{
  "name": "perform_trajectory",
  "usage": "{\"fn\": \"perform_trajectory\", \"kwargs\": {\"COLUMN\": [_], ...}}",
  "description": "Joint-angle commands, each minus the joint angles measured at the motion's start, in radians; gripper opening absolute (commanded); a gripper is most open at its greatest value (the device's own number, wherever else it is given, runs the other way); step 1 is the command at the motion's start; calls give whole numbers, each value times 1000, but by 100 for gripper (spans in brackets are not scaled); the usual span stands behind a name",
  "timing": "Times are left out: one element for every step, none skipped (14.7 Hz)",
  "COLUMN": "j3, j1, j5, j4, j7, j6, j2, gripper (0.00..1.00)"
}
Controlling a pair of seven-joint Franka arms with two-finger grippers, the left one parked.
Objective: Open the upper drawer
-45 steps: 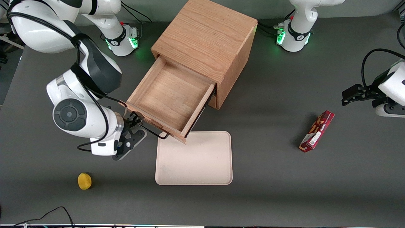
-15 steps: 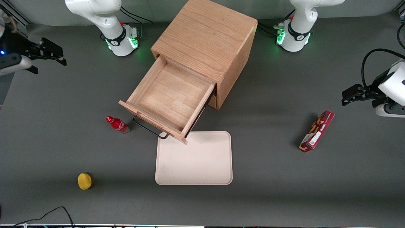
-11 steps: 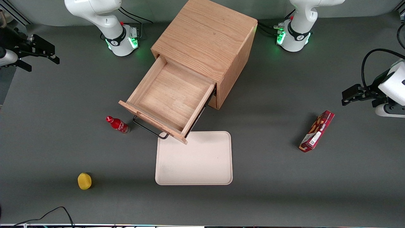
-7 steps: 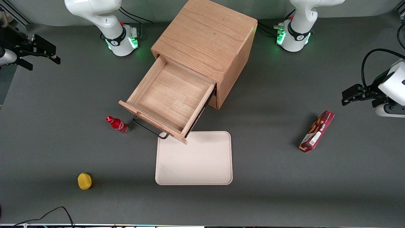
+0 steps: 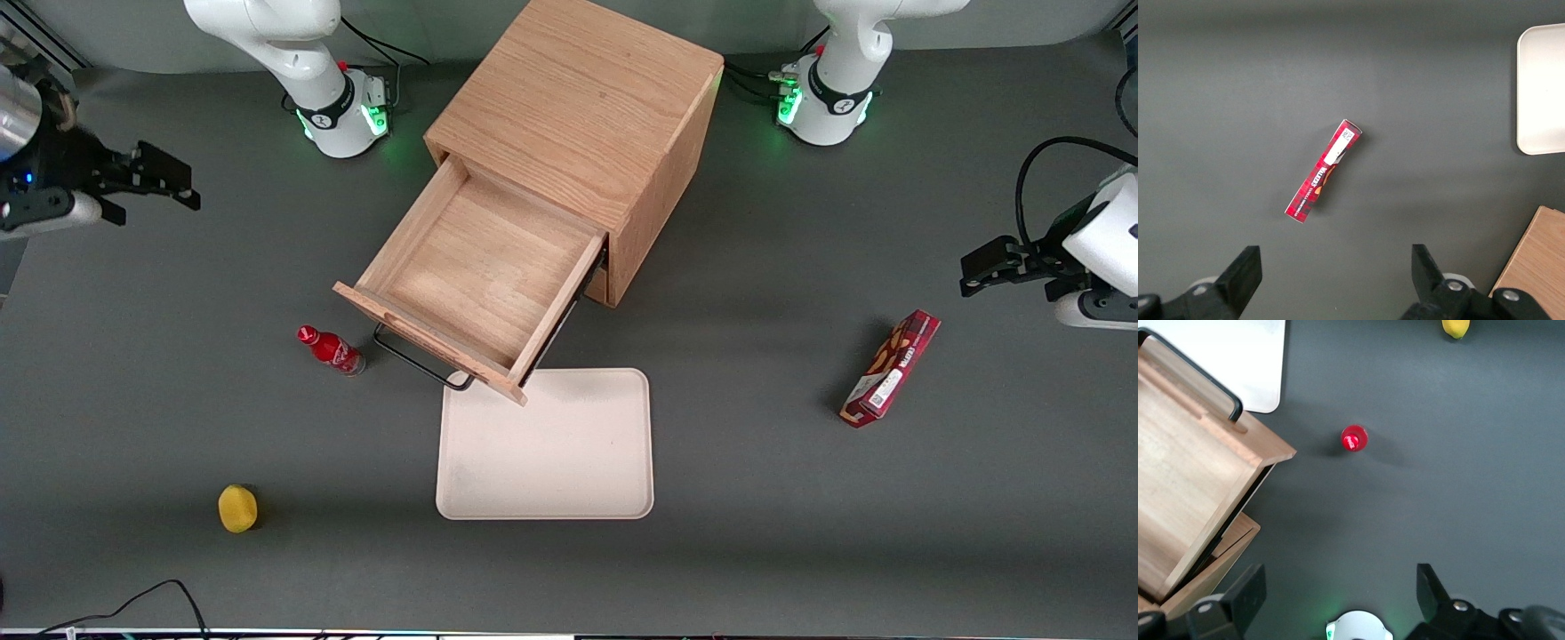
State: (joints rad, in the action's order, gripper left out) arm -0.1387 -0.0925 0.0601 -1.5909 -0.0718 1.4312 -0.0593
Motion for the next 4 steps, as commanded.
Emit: {"fn": "perform_trajectory", "kwargs": {"j3": [-9, -7, -5, -5], "j1": [-30, -30, -30, -32], "j5": [21, 20, 20, 20], "j4": [77, 77, 80, 83], "j7": [17, 18, 21, 21], "j6": [-5, -5, -3, -3], "j2": [67, 67, 72, 73], "gripper": [100, 100, 100, 100]}}
